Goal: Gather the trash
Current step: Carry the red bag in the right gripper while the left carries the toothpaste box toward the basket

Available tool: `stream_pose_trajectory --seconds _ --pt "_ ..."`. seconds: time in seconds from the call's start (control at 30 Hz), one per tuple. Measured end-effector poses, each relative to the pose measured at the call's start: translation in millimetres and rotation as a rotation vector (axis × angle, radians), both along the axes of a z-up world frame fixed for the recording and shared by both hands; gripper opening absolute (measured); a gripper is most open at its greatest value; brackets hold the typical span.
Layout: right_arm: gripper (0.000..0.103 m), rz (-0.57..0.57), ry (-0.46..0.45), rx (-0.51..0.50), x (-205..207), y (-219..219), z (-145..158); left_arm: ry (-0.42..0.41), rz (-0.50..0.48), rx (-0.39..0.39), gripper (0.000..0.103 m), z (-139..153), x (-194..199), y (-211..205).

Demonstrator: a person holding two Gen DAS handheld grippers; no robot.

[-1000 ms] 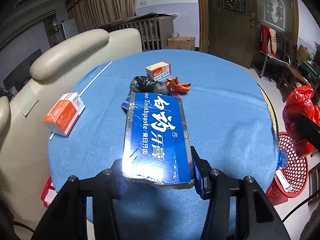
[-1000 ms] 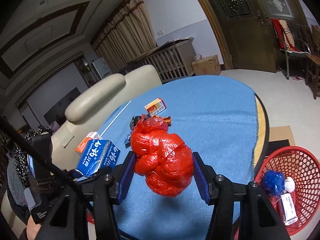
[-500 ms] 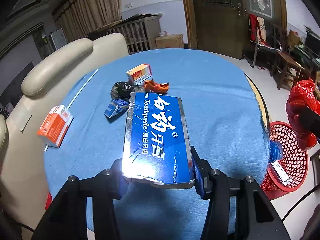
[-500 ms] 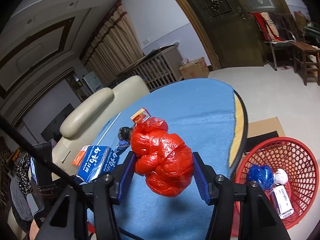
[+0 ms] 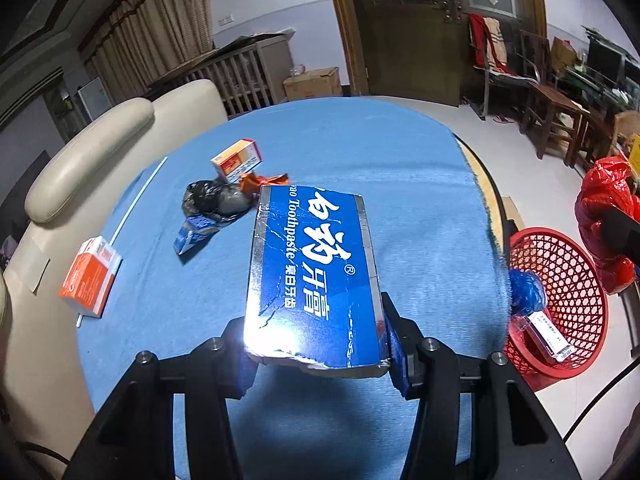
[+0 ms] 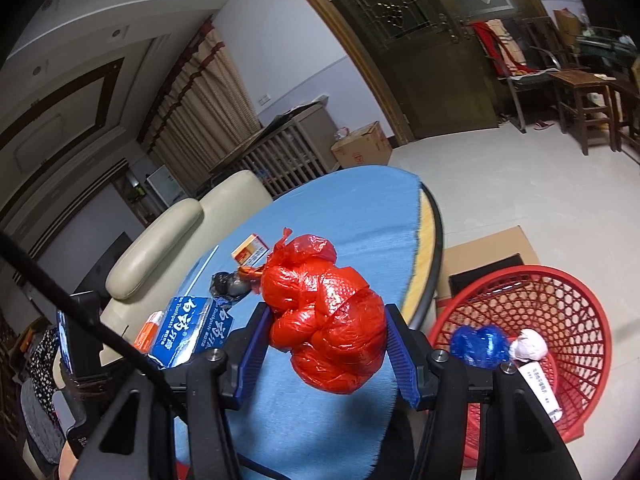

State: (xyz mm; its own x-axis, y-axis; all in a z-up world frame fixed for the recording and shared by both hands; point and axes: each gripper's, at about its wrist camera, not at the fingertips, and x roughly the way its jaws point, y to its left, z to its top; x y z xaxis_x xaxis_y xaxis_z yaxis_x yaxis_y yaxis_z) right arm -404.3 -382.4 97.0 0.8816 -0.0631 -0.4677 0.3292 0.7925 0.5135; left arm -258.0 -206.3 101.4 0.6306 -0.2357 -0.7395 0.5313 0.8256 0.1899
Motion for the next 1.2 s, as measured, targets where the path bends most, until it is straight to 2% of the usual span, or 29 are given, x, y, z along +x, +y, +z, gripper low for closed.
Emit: stream_pose_trajectory --seconds 0.3,1.2 --pt "0.059 -0.021 0.019 0.010 -8.4 -7.1 -3.5 0.002 -0.017 0.002 0.054 -2.2 -1.8 -8.8" --pt "0.059 -0.011 0.038 0.001 1.0 -7.2 -4.3 0.012 -0.013 -0.007 0.054 -4.5 -2.7 -8.4"
